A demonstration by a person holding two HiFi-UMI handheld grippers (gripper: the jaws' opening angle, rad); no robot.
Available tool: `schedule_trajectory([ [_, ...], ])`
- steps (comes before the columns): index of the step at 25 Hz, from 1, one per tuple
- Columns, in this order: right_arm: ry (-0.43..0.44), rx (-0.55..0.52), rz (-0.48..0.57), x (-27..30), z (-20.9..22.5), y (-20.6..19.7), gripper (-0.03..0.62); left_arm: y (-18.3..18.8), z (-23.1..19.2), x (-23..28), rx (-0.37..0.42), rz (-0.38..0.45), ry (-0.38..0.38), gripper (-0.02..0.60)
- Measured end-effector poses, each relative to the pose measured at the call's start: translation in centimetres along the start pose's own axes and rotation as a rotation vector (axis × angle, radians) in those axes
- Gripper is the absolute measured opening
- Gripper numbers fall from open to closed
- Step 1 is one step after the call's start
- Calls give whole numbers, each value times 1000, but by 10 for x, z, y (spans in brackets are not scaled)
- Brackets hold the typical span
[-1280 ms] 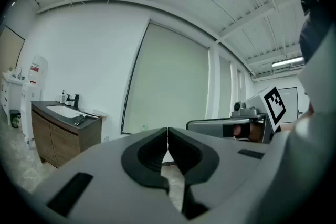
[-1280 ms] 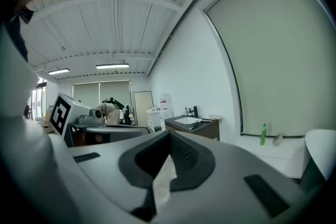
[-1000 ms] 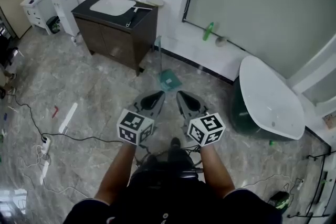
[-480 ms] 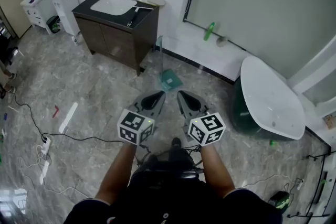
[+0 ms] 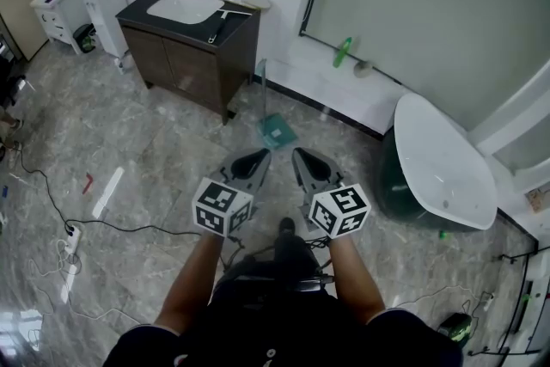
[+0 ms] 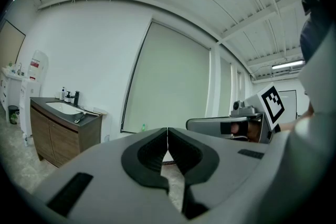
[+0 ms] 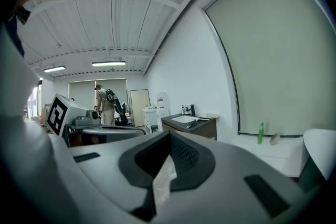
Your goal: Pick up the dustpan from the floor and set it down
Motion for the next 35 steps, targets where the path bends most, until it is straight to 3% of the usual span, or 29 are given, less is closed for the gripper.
schedule_trajectory([
  [12, 9, 13, 14, 52, 63, 0, 6, -5, -42, 59, 19, -23, 30, 14],
  [20, 41, 48, 20, 115, 144, 8, 6, -4, -86, 139, 27, -54, 76, 14],
  [35, 179, 89, -80, 252, 304, -8, 6, -25, -181, 302, -5, -116, 232, 14],
])
Point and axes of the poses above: the fingertips, and each gripper's own axes: x forward along the fingers, z to its right, y out of its top, the point moved 7 cm from there along -x, backward along the fingers, and after that the axes turned 7 degrees about z, right-handed, at the moved point
